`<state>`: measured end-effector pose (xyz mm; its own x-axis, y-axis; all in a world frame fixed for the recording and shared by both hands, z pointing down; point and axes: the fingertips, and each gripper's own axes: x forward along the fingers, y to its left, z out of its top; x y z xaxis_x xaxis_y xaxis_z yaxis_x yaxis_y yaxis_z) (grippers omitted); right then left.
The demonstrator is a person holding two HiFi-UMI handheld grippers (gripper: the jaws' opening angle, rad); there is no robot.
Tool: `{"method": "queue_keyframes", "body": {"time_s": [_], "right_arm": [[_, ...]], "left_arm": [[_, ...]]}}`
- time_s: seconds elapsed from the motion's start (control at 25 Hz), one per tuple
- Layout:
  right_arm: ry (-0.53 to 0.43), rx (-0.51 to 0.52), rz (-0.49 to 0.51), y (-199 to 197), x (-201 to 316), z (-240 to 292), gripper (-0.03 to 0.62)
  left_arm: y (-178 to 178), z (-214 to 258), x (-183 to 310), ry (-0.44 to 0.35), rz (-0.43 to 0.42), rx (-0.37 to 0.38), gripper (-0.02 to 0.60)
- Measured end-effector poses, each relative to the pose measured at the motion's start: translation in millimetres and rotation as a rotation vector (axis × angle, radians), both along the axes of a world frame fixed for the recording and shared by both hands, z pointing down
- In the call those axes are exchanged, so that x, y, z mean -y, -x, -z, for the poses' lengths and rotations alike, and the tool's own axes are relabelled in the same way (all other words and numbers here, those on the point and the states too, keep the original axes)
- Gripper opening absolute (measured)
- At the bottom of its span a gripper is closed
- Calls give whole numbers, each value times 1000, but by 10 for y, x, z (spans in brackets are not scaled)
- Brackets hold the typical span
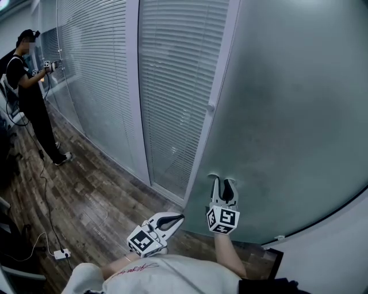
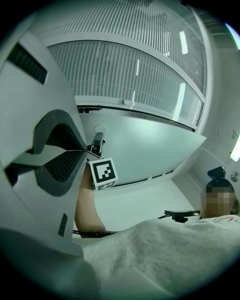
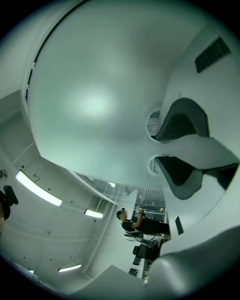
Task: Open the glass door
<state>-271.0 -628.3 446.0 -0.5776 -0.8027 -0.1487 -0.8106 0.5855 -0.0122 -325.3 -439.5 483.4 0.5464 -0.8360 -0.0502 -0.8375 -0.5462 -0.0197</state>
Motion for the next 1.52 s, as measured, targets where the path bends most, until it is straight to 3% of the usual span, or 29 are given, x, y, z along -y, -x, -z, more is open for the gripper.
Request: {"method": "queue_keyframes", "body": {"time_s": [0.2, 0.36, 0.64, 1.12, 1.52], "right_arm": [[0, 23, 43, -59, -128, -7, 121], [-22, 35, 58, -25, -239, 8, 120], [-45, 39, 106, -71, -504, 28, 115], [-61, 44, 187, -132, -927, 25, 112], [-46, 75, 229, -267, -1231, 0, 112]], "left_arm": [[-240, -64, -226, 40, 33, -10, 18], [-191, -81, -380, 36, 97, 3, 18], [-436, -173, -716, 100, 161, -38, 18], [-734, -168, -979, 77, 173, -35, 18], [-719, -178, -1185, 60, 199, -35, 18]]}}
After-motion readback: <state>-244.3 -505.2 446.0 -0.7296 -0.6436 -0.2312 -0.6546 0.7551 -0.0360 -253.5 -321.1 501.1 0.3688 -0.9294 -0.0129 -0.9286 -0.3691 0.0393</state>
